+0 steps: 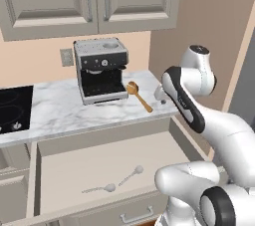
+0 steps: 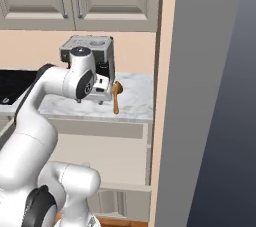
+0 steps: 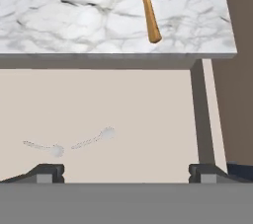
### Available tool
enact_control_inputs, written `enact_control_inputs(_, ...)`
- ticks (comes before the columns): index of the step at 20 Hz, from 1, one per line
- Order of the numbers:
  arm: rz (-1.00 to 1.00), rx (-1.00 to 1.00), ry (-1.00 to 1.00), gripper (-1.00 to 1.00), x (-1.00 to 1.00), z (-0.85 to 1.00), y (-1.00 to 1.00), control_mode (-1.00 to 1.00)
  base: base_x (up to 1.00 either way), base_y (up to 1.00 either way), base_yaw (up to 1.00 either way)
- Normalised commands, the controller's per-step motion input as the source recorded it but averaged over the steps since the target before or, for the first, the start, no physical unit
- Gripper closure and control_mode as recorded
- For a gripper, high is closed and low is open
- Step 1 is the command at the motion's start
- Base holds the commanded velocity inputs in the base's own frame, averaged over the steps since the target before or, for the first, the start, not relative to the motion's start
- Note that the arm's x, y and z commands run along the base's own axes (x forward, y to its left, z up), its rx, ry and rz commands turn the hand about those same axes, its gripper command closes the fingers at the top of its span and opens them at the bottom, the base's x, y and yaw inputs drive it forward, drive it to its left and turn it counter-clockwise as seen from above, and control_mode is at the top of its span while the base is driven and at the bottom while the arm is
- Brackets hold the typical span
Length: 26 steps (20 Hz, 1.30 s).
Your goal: Organize the utensils by type. Pick up the wooden spoons from the counter and place them in the open cabinet. Then pick up the metallic utensils from the counter and place them in the open drawer.
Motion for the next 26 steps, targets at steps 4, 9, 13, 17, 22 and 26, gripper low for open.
enact_control_inputs(4,0.00,0.00,0.05,-1.00,0.86,-0.53,0.00,-1.00,0.00,0.00,0.00)
enact_control_inputs(9,0.00,0.00,0.03,-1.00,0.70,-0.44,0.00,-1.00,0.00,0.00,0.00)
enact_control_inputs(13,0.00,0.00,0.00,-1.00,0.54,-0.43,0.00,-1.00,0.00,0.00,0.00)
enact_control_inputs(17,0.00,0.00,0.00,-1.00,0.49,-0.42,0.00,-1.00,0.00,0.00,0.00)
enact_control_inputs(22,0.00,0.00,0.00,-1.00,0.45,-0.30,0.00,-1.00,0.00,0.00,0.00)
enact_control_inputs(26,0.00,0.00,0.00,-1.00,0.53,-0.29,0.00,-1.00,0.00,0.00,0.00)
